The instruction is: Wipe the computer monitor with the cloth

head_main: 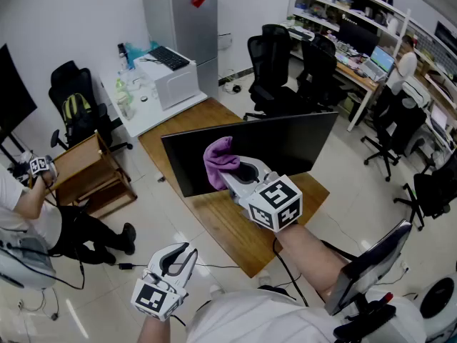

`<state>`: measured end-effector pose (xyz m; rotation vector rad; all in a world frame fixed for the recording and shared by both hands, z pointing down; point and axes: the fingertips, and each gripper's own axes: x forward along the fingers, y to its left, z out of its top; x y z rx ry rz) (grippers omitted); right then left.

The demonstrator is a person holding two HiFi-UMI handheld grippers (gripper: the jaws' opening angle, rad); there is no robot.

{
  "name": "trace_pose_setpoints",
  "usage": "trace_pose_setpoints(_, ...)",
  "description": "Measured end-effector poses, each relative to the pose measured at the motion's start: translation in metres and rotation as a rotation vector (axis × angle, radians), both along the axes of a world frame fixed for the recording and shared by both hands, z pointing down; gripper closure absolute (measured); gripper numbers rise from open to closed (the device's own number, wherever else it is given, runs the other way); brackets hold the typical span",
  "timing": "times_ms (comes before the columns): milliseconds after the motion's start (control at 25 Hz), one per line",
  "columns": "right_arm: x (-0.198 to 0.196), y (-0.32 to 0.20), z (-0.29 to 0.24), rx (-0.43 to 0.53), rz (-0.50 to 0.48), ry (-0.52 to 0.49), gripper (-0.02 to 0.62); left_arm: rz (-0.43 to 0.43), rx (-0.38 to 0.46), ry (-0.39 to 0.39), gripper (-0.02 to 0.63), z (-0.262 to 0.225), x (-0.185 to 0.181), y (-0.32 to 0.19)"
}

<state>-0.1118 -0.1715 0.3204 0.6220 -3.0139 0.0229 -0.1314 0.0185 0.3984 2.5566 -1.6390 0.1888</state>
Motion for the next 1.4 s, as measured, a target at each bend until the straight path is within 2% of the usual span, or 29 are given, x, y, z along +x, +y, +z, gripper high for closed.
trace_pose_setpoints(200, -0.043, -0.038, -0.014, 0.044, 0.009, 0.042, 0.526, 0.007, 0.043, 0.045, 0.503, -0.017, 0.0, -0.022)
trace_pose_setpoints(360, -0.084, -0.055, -0.005, 0.039, -0.013, 0.074, 0.527, -0.041, 0.026, 0.031, 0.503, -0.009, -0.014, -0.014)
trace_pose_setpoints(480, -0.094, -0.069, 0.002, 0.017, -0.012, 0.092, 0.526, -0.053, 0.008, 0.03, 0.503, -0.003, -0.018, -0.012)
trace_pose_setpoints(760, -0.072, -0.091, 0.003, -0.001, 0.035, 0.107, 0.526, -0.031, 0.0, 0.039, 0.503, -0.006, -0.012, -0.02)
trace_pose_setpoints(1280, -0.005, -0.124, 0.004, -0.024, 0.153, 0.113, 0.526, 0.095, 0.001, 0.035, 0.503, -0.004, 0.017, -0.042)
trace_pose_setpoints(1400, 0.012, -0.13, 0.003, -0.029, 0.179, 0.106, 0.526, 0.101, -0.001, 0.034, 0.503, -0.005, 0.023, -0.043)
